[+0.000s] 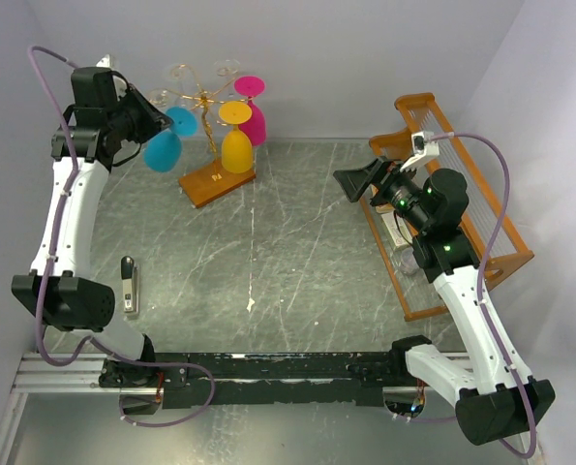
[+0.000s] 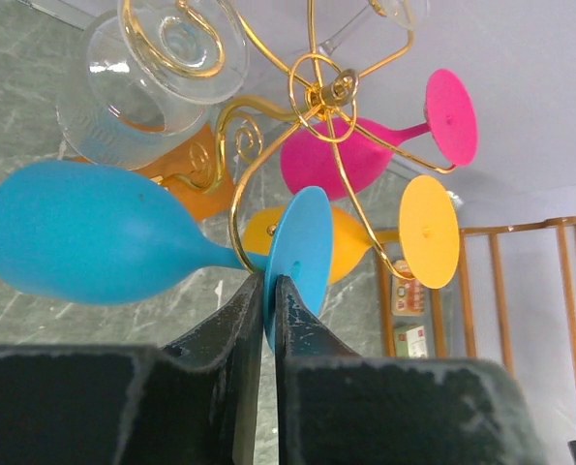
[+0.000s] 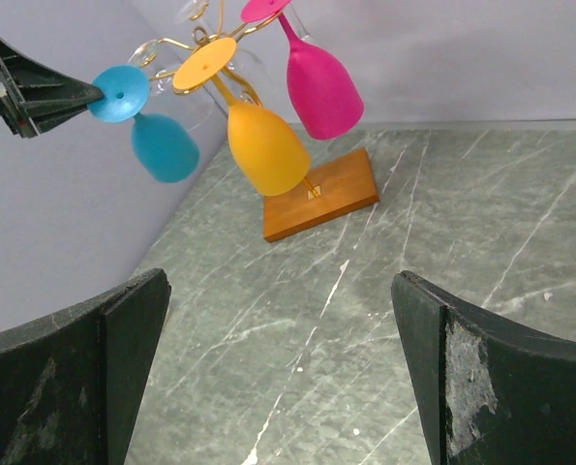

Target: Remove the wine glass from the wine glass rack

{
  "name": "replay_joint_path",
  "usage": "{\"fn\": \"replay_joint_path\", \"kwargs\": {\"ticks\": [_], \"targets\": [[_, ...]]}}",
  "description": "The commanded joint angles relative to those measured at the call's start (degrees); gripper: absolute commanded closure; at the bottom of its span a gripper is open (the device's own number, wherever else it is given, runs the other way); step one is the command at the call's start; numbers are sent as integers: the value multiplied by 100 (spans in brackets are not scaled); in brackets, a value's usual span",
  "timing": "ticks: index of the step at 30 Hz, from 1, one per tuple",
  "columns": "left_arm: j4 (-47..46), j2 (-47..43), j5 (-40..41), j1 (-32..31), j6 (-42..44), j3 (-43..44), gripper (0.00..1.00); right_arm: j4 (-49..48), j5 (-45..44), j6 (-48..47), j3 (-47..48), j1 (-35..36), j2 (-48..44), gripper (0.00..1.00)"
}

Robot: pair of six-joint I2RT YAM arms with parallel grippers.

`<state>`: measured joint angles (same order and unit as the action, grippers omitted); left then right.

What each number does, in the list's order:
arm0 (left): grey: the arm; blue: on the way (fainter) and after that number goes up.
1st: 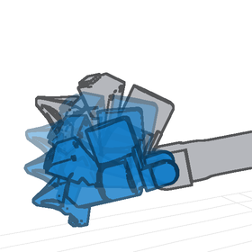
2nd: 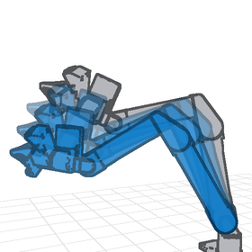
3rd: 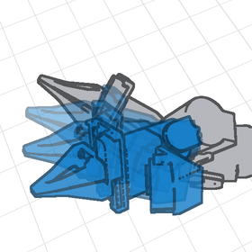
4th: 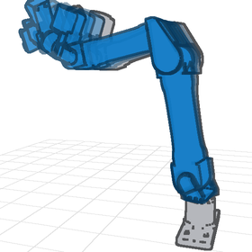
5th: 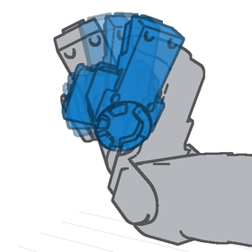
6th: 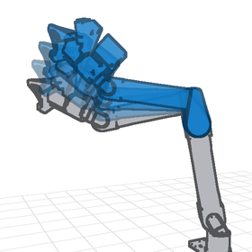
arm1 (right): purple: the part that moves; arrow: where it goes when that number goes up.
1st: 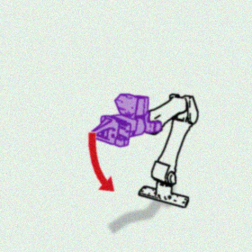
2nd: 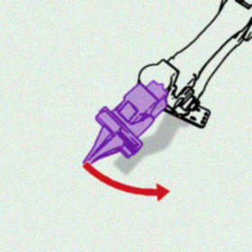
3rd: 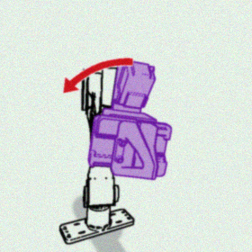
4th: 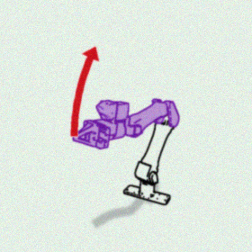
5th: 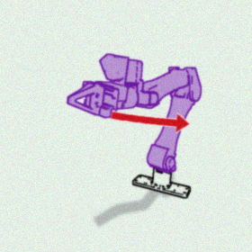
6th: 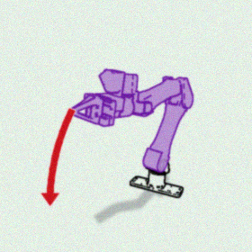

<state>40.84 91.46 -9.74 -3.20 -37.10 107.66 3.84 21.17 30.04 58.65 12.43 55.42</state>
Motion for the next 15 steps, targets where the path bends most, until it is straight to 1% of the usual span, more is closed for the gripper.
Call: {"fn": "replay_joint_path", "kwargs": {"ticks": [1,6,15], "targets": [[-429,-288,-450,243,-647,-304,93,3,-42,18,24,-47,-93,0],[-839,-376,-813,366,-1258,-588,93,3,-51,13,32,-47,-92,0],[-1483,-540,-931,459,-2053,-976,93,20,-95,-2,6,-47,-102,0]]}}
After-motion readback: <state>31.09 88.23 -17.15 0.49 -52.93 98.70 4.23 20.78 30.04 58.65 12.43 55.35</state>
